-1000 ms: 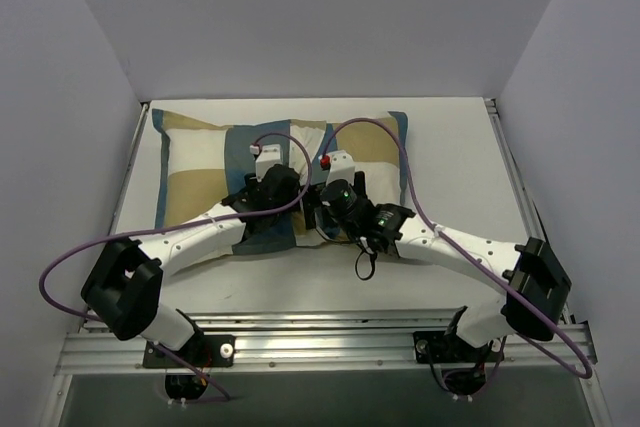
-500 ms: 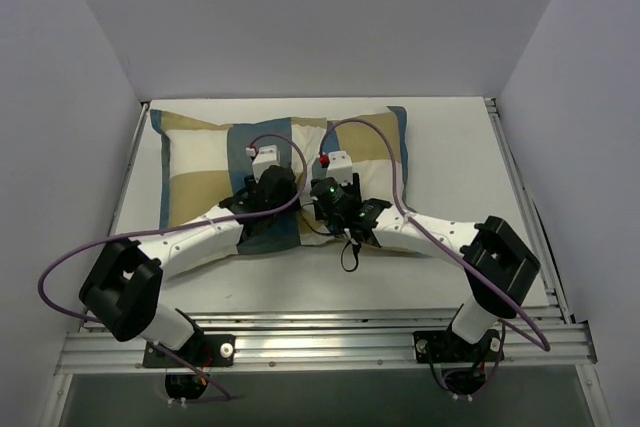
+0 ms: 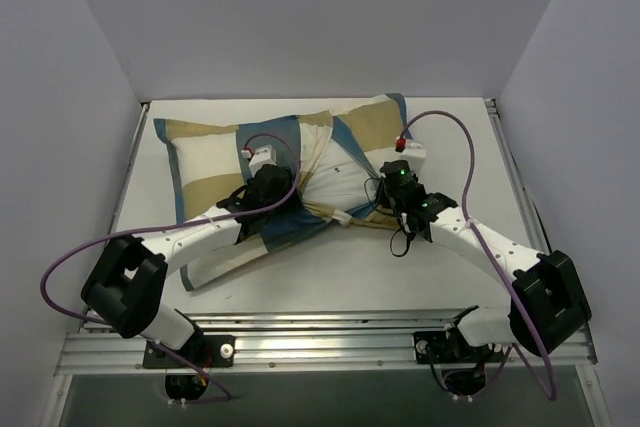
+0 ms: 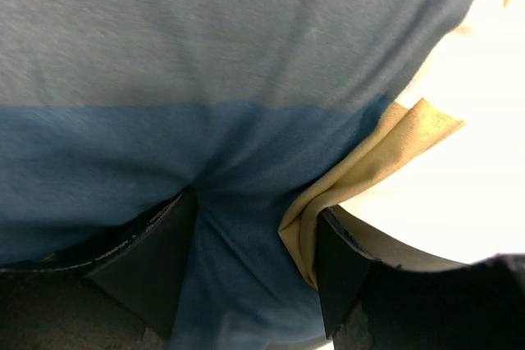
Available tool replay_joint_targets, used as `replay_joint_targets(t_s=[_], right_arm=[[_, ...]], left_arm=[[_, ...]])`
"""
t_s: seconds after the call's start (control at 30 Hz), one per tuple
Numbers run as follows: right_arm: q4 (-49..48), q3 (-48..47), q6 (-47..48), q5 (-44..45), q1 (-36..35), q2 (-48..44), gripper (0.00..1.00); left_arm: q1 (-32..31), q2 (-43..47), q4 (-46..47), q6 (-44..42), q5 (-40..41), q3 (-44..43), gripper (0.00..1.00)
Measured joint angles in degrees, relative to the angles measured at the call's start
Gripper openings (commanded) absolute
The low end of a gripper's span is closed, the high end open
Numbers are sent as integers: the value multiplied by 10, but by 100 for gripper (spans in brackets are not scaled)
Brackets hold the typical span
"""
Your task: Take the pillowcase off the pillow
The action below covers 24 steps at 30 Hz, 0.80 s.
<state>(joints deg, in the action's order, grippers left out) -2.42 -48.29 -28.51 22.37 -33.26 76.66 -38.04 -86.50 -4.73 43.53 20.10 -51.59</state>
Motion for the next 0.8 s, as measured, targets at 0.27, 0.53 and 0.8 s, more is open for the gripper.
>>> replay_joint_targets(t_s=[0.27, 0.53, 0.8], right_arm=[[-9, 26, -7, -73, 71, -4, 27], [-40, 64, -27, -178, 153, -20, 32], [-121, 92, 14, -310, 163, -11, 0]], left_arm=[[4, 3, 8, 12, -33, 4, 65], [4, 58, 9, 19, -76, 39, 65], [-27, 149, -49, -37, -75, 54, 72]])
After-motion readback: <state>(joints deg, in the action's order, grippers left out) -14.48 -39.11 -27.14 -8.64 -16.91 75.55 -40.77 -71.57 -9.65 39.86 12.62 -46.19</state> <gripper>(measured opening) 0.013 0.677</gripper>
